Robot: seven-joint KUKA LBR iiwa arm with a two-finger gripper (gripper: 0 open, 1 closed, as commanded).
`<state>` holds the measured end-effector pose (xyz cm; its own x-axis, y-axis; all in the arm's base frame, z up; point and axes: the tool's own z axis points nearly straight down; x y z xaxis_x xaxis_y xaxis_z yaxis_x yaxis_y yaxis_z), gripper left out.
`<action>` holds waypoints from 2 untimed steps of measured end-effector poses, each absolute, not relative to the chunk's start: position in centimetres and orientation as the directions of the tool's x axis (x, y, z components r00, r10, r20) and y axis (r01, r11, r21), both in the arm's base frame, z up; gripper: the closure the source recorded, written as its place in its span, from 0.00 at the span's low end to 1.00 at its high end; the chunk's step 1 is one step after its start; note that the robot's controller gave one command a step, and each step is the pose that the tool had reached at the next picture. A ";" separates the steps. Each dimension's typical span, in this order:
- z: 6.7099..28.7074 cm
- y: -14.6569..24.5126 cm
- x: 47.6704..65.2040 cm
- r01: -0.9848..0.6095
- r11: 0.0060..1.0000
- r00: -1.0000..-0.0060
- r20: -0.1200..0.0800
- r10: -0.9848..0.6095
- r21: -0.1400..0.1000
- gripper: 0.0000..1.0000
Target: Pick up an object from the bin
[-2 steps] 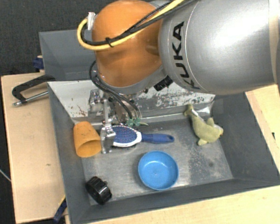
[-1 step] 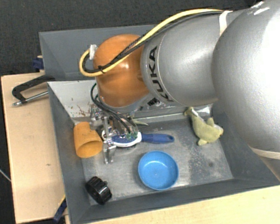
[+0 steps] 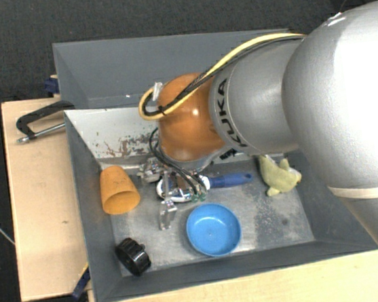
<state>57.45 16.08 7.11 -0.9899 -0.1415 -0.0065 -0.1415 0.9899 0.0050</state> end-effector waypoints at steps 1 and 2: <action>7.4 9.6 58.1 -0.132 0.991 -0.991 -0.008 -0.132 0.010 0.00; 7.7 3.9 55.5 -0.601 0.800 -0.800 0.000 -0.601 0.000 0.00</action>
Offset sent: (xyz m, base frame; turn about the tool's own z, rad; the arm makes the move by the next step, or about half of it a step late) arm 0.0041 -0.0686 -0.0011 0.0117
